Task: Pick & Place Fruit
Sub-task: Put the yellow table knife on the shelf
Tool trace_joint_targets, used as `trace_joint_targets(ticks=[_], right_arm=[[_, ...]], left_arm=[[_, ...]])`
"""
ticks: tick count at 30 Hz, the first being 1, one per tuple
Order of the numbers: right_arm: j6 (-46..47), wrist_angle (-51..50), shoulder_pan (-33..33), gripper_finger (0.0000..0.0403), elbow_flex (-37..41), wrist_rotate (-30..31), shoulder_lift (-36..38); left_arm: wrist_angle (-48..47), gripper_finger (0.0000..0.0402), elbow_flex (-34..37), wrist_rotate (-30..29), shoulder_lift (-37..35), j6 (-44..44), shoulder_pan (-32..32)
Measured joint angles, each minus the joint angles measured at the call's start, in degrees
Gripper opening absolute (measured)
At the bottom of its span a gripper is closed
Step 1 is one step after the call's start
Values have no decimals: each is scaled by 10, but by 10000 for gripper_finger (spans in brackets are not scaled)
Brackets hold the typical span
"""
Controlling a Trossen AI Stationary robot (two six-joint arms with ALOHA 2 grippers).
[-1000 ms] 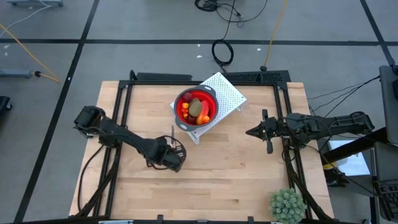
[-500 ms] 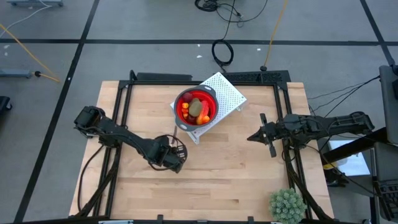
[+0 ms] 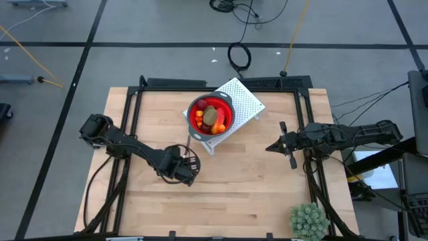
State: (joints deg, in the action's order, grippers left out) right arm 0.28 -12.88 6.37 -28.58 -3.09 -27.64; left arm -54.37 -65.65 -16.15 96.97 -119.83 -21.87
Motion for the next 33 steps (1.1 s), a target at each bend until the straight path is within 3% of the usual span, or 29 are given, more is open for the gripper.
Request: trace_joint_targets(ticks=[9, 16, 25, 33], right_arm=[[4, 1, 0, 0, 0, 0, 0], [5, 1, 0, 0, 0, 0, 0], [5, 2, 0, 0, 0, 0, 0], [13, 6, 0, 0, 0, 0, 0]], left_arm=[[17, 308, 13, -24, 0, 62, -10], [63, 354, 45, 6, 10, 85, -20], [80, 323, 54, 69, 61, 109, -8], [110, 219, 51, 77, 82, 168, 3]])
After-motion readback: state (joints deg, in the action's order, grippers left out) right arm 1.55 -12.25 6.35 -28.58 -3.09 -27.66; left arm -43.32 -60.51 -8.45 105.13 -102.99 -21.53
